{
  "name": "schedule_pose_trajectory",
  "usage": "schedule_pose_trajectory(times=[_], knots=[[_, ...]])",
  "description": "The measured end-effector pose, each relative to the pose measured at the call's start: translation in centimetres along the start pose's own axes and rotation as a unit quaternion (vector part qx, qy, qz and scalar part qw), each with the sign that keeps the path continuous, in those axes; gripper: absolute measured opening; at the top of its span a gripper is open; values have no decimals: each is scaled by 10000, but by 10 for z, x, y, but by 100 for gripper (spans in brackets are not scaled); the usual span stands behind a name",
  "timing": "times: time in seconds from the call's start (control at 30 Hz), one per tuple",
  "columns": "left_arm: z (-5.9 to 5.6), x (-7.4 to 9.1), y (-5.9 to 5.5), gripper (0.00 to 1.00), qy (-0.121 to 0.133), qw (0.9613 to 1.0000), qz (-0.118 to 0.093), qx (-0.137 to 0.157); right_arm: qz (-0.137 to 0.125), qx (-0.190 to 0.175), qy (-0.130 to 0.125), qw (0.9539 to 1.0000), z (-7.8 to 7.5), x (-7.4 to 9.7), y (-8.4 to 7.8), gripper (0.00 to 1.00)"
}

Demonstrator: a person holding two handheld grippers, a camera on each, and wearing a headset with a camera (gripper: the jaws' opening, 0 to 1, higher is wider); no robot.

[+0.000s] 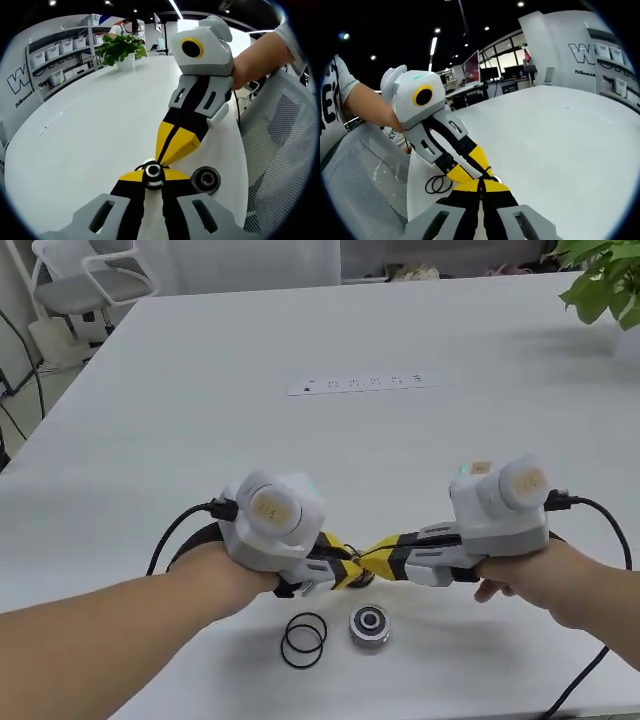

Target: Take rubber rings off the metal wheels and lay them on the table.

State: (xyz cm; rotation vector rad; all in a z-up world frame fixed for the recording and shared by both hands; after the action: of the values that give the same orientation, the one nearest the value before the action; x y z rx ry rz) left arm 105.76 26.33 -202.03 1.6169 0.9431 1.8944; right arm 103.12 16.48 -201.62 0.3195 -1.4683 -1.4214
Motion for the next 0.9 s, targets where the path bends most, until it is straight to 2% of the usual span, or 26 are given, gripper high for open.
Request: schedule_pose_trajectory(times=[0.27,0.43,0.57,0.7,0.9], knots=[[0,1,0,7,18,9999,-15,165,-14,7,-67,10000,-1,2,0,0],[-2,6,3,10,-83,10000,-4,-15,-52,-33,-65,10000,0,3,2,0],[-2,13,10,16,-133,9990,-295,295,-122,-78,-75,9999,1,4,5,0],[-3,21,12,20,-158,9987,-394,268,-236,-158,-82,9996,0,7,9,0],[-6,34,12,30,-164,9988,-425,168,-310,-200,-91,9993,1,11,11,0]])
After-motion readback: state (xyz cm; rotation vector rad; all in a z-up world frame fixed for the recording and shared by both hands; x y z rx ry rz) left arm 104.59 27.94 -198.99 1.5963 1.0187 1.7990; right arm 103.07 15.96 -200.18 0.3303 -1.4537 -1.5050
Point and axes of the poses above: the centre of the closed fingertips' face, and the gripper's own axes: x roughly backward along the fingers, z roughly to its left, y roughly out of its top, the point moved 7 cm from there along x, roughly backward along the fingers, and after that the axes turned 1 degree about z, right-handed, at the moved point
